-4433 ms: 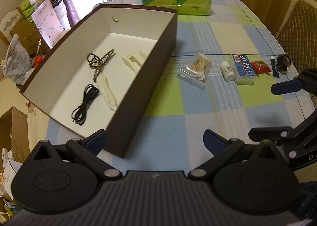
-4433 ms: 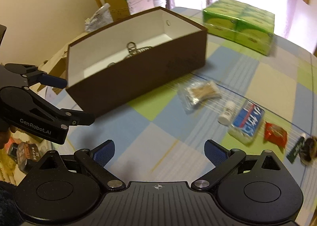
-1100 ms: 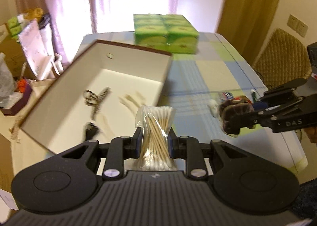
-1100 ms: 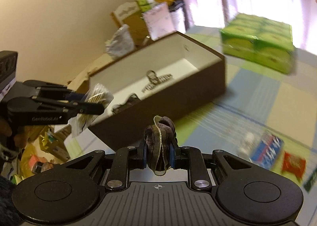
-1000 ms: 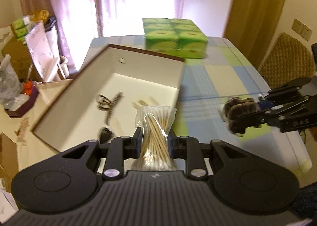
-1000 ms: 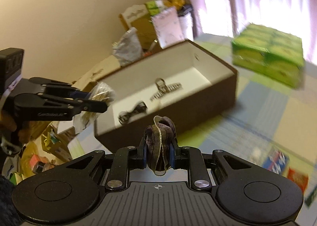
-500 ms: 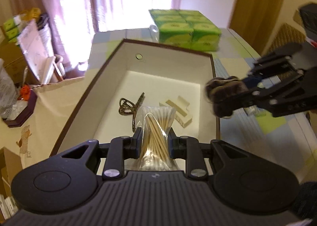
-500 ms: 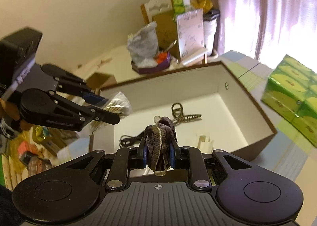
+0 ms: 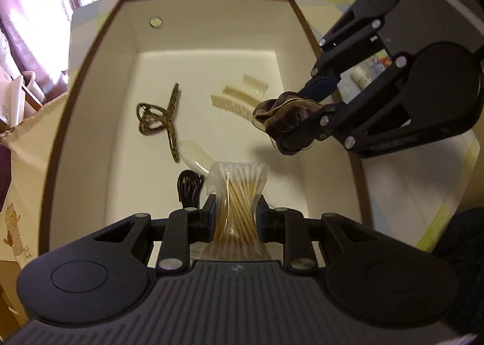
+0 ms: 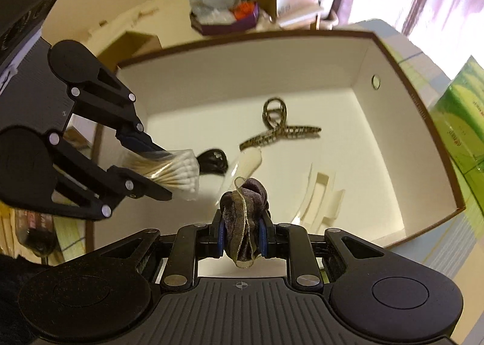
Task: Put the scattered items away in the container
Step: 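Carry the swab bag and scrunchie in both tools over the brown box, then open both tools to drop the swab bag and scrunchie into the box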
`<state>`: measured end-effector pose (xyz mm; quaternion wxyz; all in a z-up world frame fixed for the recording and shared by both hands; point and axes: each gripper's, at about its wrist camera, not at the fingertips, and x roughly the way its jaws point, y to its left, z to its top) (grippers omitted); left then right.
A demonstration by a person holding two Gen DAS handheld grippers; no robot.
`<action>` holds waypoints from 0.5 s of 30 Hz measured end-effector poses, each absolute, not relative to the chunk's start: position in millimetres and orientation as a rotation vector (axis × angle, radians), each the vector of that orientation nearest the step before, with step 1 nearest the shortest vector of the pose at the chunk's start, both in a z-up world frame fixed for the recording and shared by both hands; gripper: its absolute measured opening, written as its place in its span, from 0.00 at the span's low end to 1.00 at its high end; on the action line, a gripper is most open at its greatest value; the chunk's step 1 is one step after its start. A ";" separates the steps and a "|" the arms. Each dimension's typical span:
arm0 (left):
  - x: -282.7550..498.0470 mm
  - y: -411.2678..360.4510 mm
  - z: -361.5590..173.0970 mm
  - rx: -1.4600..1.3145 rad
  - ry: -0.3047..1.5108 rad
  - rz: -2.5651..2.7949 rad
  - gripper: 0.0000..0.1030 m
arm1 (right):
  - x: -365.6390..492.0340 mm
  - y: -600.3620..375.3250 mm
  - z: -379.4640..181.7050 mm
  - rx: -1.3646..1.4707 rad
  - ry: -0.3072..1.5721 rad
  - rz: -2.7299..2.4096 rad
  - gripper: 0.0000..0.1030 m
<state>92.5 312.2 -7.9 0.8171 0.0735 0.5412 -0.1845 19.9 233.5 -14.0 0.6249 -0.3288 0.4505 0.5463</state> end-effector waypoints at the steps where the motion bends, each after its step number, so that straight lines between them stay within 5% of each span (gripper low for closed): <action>1: 94.0 312.9 -10.0 0.157 1.162 -0.401 0.20 | 19.6 236.2 -16.8 -0.763 1.044 1.247 0.23; 12: 105.6 312.7 -28.3 0.148 1.235 -0.440 0.27 | 15.5 255.9 -40.3 -0.873 1.105 1.199 0.24; 13: 105.3 312.6 -28.4 0.147 1.234 -0.442 0.32 | 14.4 256.7 -41.9 -0.886 1.106 1.203 0.33; 14: 104.8 312.5 -28.5 0.148 1.235 -0.443 0.42 | 12.5 256.9 -42.4 -0.901 1.093 1.201 0.71; 15: 104.1 312.7 -28.3 0.148 1.234 -0.442 0.47 | 9.6 256.1 -41.0 -0.920 1.046 1.193 0.91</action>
